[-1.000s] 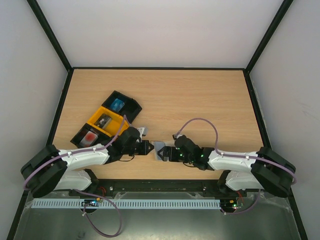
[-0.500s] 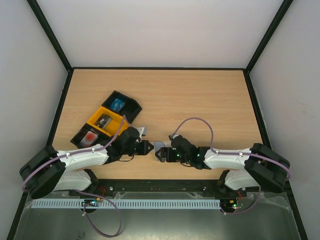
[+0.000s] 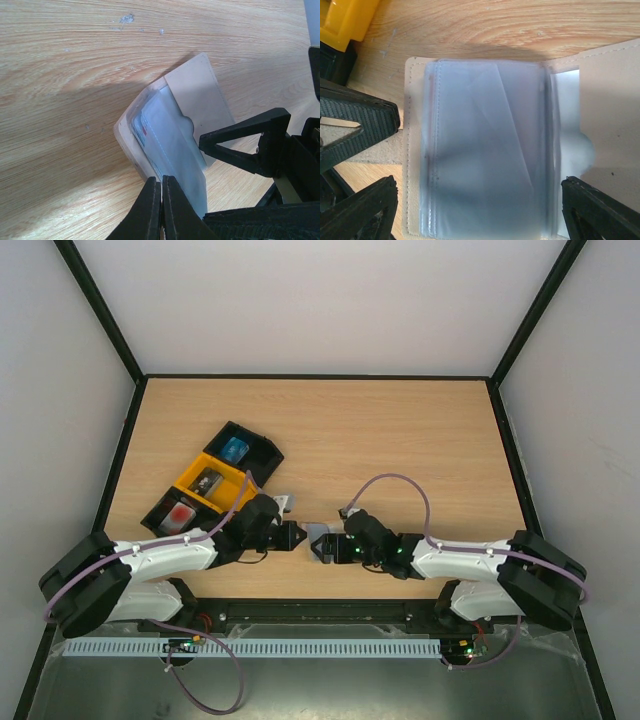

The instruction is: Take the credit cards out of the card holder

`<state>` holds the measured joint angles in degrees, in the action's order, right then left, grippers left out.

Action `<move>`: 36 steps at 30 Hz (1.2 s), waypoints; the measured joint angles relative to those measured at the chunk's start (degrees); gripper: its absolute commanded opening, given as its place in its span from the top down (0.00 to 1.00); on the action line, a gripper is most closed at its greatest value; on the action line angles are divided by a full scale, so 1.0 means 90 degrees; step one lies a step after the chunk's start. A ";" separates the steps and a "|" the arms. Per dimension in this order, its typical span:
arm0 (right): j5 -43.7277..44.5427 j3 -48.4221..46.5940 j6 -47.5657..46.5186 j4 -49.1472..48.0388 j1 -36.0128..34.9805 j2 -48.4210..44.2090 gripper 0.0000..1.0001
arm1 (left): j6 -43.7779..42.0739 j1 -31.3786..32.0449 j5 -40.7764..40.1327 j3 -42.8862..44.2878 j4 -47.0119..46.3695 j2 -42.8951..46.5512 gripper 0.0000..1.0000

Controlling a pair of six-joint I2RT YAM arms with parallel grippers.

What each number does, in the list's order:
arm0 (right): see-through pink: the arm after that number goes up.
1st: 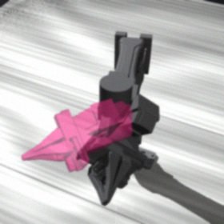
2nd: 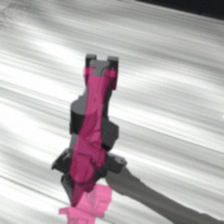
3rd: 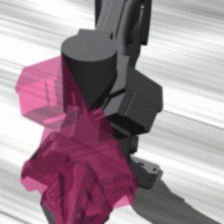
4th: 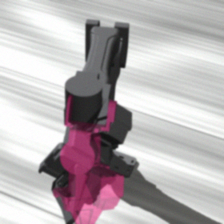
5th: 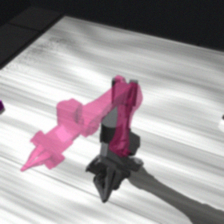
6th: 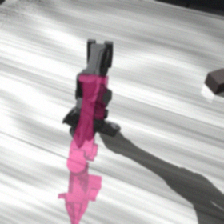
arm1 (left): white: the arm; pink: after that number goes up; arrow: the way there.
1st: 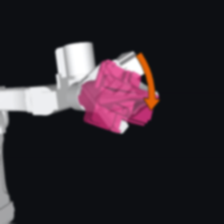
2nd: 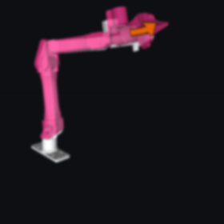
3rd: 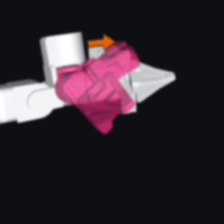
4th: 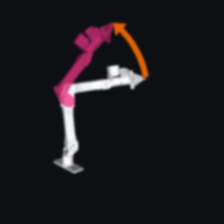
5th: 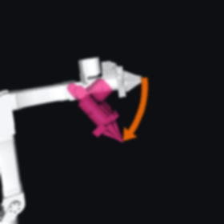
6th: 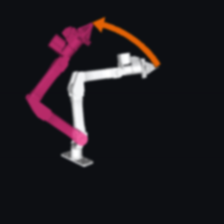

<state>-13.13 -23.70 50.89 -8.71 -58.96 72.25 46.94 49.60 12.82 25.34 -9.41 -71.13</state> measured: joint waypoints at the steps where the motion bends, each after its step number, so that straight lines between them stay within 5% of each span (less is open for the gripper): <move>1: 0.0000 0.0000 -0.0015 0.0000 0.0000 0.0022 0.15 | -0.0002 0.0000 0.0000 -0.0002 0.0000 0.0000 0.97; 23: 0.0075 -0.0002 -0.0085 -0.0226 0.0000 0.0457 0.29 | -0.0005 0.0000 -0.0024 -0.0119 0.0017 0.0000 0.97; 36: 0.0168 -0.0109 -0.0143 -0.0211 -0.0007 0.0590 0.27 | -0.0005 0.0000 -0.0024 -0.0119 0.0017 0.0002 0.97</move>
<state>-11.62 -24.69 49.60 -10.61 -59.02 77.56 46.89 49.60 12.60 24.27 -9.26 -71.11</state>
